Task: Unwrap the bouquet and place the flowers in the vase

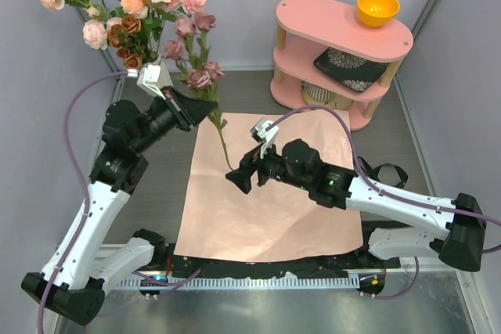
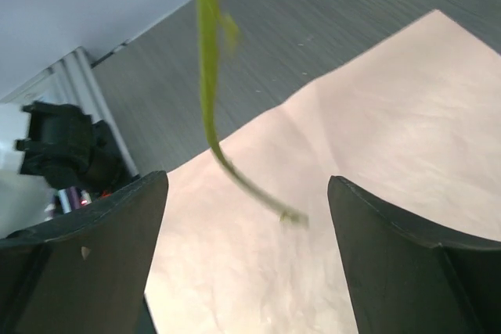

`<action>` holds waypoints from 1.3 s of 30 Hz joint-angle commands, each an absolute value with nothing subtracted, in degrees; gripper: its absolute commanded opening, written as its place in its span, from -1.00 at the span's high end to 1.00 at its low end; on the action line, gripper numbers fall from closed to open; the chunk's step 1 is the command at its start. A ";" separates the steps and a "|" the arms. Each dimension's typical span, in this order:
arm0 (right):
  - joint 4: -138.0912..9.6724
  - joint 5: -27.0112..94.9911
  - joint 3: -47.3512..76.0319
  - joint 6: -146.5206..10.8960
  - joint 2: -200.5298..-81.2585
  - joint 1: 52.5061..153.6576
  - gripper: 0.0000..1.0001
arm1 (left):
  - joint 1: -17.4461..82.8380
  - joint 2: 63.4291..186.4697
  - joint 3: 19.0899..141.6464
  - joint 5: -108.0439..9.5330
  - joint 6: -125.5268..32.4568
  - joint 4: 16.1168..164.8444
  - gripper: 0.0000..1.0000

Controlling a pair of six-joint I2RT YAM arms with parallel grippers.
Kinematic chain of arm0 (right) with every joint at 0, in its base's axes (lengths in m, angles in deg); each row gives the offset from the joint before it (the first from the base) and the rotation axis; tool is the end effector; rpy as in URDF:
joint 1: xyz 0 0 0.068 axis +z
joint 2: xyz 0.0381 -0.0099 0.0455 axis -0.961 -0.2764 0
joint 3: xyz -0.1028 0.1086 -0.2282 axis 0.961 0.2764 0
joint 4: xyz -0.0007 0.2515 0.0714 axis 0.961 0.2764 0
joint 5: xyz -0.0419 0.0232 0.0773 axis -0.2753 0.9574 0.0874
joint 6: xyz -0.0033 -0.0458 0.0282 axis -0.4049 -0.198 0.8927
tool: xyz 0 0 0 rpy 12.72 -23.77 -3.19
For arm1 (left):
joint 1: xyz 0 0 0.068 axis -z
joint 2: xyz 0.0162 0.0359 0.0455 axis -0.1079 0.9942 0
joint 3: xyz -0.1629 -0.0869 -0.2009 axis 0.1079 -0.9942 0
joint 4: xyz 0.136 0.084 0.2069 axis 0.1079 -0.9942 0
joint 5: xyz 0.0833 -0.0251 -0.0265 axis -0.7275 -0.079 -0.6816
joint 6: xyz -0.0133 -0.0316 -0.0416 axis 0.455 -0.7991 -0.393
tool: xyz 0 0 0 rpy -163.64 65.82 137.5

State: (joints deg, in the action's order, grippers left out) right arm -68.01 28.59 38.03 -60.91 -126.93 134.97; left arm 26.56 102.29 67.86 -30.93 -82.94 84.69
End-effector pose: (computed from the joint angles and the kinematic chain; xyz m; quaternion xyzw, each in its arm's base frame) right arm 0.1329 0.2428 0.3279 -0.3229 0.7067 0.3941 0.4910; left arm 0.1836 -0.0851 0.4187 0.0026 0.6891 -0.5279 0.4964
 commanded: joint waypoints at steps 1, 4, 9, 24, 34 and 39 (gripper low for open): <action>-67.09 14.08 37.41 -60.65 -123.28 134.16 -0.81 | 26.32 100.61 80.41 -51.23 -60.56 72.48 1.00; -67.18 12.03 38.56 -60.04 -121.00 132.41 -0.82 | 26.24 102.09 83.77 -70.40 -51.41 75.44 1.00; -66.04 12.20 39.79 -59.69 -118.88 130.82 -0.82 | 24.75 114.98 97.65 -82.10 -43.23 74.31 1.00; -61.55 12.20 40.49 -61.44 -114.83 128.71 -0.82 | 17.37 124.16 94.17 -86.00 -41.63 106.82 1.00; -60.94 13.08 40.05 -61.80 -115.45 128.01 -0.82 | 12.09 125.30 89.06 -82.48 -52.79 119.75 1.00; -60.85 13.34 40.05 -61.88 -115.89 127.83 -0.81 | 10.15 126.88 89.50 -81.95 -56.67 120.28 1.00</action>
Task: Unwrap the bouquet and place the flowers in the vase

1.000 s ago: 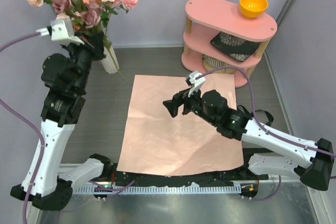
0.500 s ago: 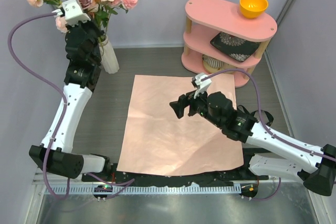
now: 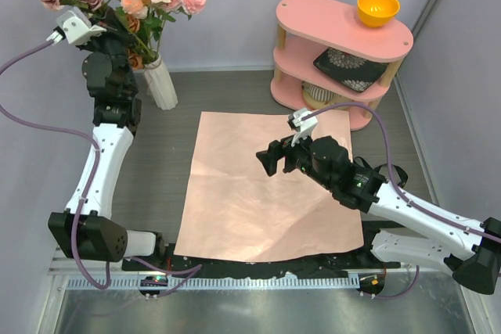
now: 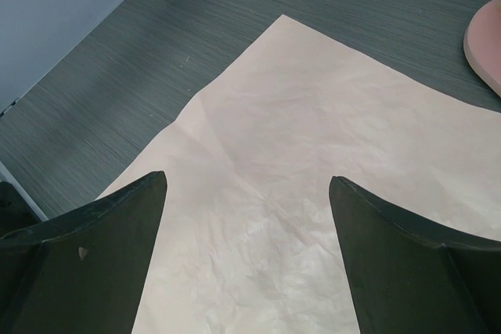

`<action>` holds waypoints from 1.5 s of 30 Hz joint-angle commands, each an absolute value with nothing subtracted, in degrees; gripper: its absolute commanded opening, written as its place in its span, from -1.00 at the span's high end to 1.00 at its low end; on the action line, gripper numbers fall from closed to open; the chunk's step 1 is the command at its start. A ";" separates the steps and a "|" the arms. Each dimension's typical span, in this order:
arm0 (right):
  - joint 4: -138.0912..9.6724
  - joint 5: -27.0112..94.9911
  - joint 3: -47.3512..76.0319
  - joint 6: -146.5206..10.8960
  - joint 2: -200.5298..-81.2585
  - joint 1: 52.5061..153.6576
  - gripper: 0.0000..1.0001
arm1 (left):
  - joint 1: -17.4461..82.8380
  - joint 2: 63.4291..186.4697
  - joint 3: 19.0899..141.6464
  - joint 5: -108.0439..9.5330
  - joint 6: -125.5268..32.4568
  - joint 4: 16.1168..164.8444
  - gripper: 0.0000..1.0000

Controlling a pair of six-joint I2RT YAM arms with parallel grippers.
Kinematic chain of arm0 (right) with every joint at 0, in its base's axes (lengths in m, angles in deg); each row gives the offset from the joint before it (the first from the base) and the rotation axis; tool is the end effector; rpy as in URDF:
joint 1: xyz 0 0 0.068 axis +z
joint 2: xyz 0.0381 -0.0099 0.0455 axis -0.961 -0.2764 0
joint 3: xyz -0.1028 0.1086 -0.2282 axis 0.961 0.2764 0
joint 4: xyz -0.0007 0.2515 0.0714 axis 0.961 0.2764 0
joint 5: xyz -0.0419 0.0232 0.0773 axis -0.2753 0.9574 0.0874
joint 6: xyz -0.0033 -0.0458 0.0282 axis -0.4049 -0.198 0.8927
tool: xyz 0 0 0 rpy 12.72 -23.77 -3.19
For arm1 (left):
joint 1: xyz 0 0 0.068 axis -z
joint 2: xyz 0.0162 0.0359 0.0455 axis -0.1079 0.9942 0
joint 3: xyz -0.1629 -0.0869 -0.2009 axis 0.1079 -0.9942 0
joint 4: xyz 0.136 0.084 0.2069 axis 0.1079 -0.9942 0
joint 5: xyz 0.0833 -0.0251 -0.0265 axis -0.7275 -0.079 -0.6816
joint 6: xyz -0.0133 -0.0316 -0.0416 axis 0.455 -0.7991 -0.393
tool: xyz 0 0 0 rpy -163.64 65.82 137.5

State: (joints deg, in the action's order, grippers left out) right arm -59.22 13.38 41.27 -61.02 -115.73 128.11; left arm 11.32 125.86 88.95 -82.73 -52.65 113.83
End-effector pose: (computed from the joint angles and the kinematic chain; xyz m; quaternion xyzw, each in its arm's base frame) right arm 0.1403 0.1807 0.3369 -0.2030 0.7528 0.2723 0.5638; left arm 0.2893 -0.0107 0.5017 -0.2414 0.4652 -0.0599 0.8496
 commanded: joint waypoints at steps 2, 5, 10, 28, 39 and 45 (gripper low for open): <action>-60.85 13.43 40.14 -61.88 -115.98 127.66 -0.82 | 9.63 127.41 89.59 -81.95 -56.66 120.72 1.00; -60.85 13.43 40.40 -62.06 -116.15 127.48 -0.82 | 9.27 128.29 89.85 -81.95 -56.40 120.37 1.00; -60.85 13.87 40.41 -61.88 -116.94 127.04 -0.81 | 9.36 129.96 89.85 -82.48 -54.82 121.16 1.00; -61.82 15.80 40.14 -61.71 -119.05 125.81 -0.81 | 9.27 134.97 84.57 -82.38 -50.77 131.27 1.00; -62.08 16.94 40.14 -61.09 -119.93 125.55 -0.80 | 9.27 137.34 84.31 -85.47 -49.37 130.47 1.00; -62.17 17.38 39.97 -60.56 -120.28 125.55 -0.80 | 9.36 138.49 84.66 -84.33 -47.00 130.30 0.99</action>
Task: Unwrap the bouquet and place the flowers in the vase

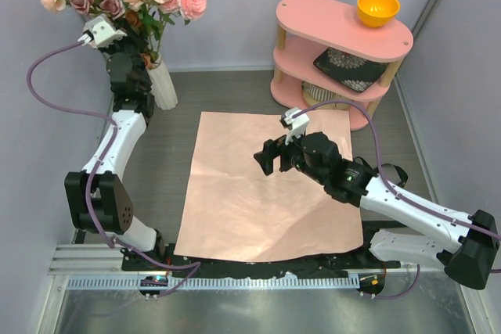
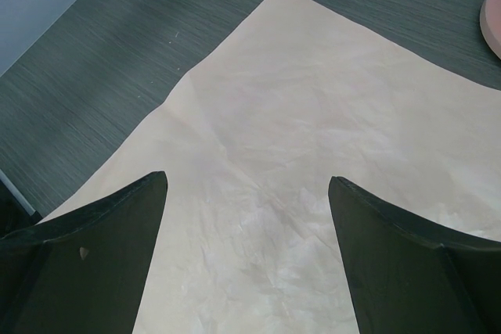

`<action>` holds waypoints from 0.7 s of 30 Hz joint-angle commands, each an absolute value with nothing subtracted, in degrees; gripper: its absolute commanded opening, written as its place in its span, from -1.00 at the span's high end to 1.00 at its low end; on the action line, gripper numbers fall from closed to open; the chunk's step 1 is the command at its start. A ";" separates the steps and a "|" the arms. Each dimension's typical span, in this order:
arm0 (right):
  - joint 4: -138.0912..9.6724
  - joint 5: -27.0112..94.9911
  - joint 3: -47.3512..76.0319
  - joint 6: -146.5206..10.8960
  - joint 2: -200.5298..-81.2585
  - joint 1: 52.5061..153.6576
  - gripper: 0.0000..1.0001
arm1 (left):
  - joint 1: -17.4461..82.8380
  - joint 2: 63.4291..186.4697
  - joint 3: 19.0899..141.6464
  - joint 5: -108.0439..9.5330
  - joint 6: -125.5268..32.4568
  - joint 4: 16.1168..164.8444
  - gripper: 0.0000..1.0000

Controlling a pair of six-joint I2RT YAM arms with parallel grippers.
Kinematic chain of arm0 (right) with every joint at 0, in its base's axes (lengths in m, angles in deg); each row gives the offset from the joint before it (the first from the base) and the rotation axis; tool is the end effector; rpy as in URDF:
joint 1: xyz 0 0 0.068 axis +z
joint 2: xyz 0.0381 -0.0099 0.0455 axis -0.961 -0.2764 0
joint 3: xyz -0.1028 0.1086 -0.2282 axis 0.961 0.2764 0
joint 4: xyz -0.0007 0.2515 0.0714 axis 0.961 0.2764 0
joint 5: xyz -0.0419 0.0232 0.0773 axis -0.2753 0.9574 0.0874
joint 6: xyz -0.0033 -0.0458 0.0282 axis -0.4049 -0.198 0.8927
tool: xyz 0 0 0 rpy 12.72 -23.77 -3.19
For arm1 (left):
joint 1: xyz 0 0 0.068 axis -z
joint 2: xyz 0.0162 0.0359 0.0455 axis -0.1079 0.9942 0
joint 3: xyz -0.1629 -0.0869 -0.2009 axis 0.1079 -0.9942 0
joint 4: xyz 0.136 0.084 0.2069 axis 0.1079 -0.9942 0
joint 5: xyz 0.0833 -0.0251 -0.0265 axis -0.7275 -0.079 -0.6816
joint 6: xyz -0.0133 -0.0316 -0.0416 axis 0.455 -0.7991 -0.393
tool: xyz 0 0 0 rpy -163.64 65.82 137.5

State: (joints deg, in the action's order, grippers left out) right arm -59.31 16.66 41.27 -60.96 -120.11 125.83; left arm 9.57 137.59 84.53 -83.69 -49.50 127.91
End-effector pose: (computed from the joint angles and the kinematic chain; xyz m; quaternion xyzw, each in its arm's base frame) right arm 0.1563 0.1895 0.3204 -0.2149 0.7737 0.2634 0.5346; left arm 0.3570 -0.0053 0.4358 -0.2420 0.4817 -0.0144 0.8421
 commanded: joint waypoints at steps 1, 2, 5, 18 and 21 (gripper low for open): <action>-62.17 17.38 40.05 -60.56 -120.28 125.55 -0.80 | 9.45 138.66 85.36 -84.24 -46.74 130.04 0.99; -62.26 17.38 40.05 -60.56 -120.28 125.46 -0.80 | 9.62 138.84 85.98 -84.24 -46.12 129.17 1.00; -62.26 17.56 39.96 -60.57 -120.46 125.46 -0.80 | 9.80 139.45 87.65 -83.97 -44.89 129.42 0.99; -62.61 19.05 40.23 -59.33 -121.25 125.37 -0.79 | 9.89 142.44 83.62 -80.98 -42.69 136.63 1.00; -62.61 19.05 40.32 -59.33 -120.90 125.37 -0.79 | 9.89 143.23 82.82 -80.72 -42.08 137.33 0.93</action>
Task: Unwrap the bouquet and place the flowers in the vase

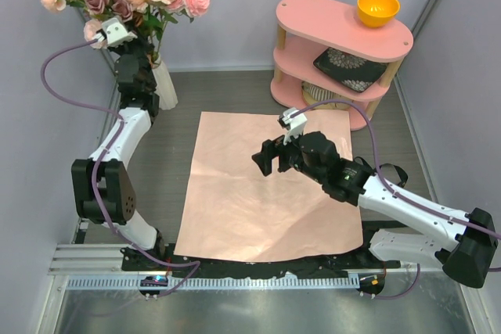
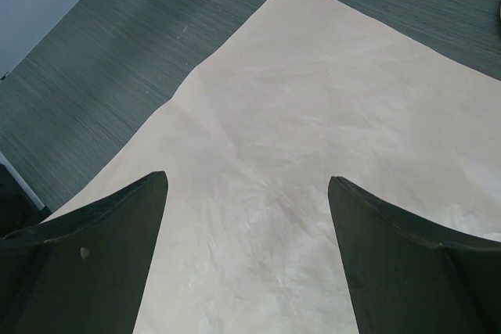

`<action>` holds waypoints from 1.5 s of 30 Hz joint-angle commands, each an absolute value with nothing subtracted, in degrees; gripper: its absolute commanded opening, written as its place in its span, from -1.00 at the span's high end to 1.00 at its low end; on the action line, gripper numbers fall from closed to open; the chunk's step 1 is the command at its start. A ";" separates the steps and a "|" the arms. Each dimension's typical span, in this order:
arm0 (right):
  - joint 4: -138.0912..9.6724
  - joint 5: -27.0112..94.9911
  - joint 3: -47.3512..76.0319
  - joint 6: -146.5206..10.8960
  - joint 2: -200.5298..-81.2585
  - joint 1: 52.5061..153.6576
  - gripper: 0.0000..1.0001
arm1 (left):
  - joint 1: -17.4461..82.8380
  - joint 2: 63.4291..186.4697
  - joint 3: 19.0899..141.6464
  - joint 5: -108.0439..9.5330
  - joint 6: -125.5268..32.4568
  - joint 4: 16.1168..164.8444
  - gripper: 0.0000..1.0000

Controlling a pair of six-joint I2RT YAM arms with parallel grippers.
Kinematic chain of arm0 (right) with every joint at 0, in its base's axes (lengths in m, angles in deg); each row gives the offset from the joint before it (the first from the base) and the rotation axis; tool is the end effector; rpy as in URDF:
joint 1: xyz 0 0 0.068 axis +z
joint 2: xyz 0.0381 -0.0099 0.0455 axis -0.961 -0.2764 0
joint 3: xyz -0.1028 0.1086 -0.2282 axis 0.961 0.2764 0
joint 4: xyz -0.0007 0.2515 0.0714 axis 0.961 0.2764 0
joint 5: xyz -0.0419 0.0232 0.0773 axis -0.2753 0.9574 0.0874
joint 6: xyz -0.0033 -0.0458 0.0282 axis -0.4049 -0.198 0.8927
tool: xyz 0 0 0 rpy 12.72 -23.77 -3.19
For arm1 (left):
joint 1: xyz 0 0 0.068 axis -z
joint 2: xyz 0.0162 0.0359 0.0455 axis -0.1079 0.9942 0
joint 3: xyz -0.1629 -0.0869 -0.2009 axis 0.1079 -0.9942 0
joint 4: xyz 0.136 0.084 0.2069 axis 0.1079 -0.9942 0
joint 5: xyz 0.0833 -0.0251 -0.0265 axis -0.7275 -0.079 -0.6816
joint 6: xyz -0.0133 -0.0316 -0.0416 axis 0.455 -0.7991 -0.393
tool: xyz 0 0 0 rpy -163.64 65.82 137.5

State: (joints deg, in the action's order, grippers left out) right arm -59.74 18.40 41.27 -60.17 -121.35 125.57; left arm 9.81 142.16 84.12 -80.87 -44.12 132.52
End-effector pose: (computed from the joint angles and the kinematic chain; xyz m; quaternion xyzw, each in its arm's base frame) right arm 0.1593 0.1933 0.3162 -0.2183 0.7775 0.2731 0.5227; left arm 0.3787 -0.0098 0.4135 -0.1975 0.4995 0.0113 0.8435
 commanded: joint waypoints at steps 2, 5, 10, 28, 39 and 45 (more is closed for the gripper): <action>-62.61 18.97 40.49 -59.16 -120.81 125.37 -0.79 | 9.89 143.67 82.21 -80.55 -42.25 137.33 0.95; -62.61 19.05 40.49 -58.99 -120.90 125.37 -0.79 | 9.89 143.24 80.80 -79.23 -42.86 137.24 0.93; -62.61 19.67 40.32 -58.89 -121.25 125.28 -0.79 | 9.97 139.64 79.13 -78.78 -45.58 133.66 0.21; -63.40 21.34 40.93 -57.05 -120.72 125.28 -0.79 | 9.89 126.36 80.79 -76.85 -55.00 109.21 -0.61; -63.31 20.38 41.55 -57.14 -119.67 125.28 -0.79 | 9.80 134.62 86.77 -78.70 -37.96 111.47 0.47; -63.13 20.64 41.02 -57.40 -120.81 125.28 -0.79 | 9.80 138.83 90.73 -77.82 -28.73 111.05 0.96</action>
State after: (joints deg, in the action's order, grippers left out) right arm -60.47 21.05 41.79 -57.72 -121.26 125.46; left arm 9.84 137.13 86.33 -77.79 -37.44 109.37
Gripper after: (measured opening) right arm 0.893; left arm 0.088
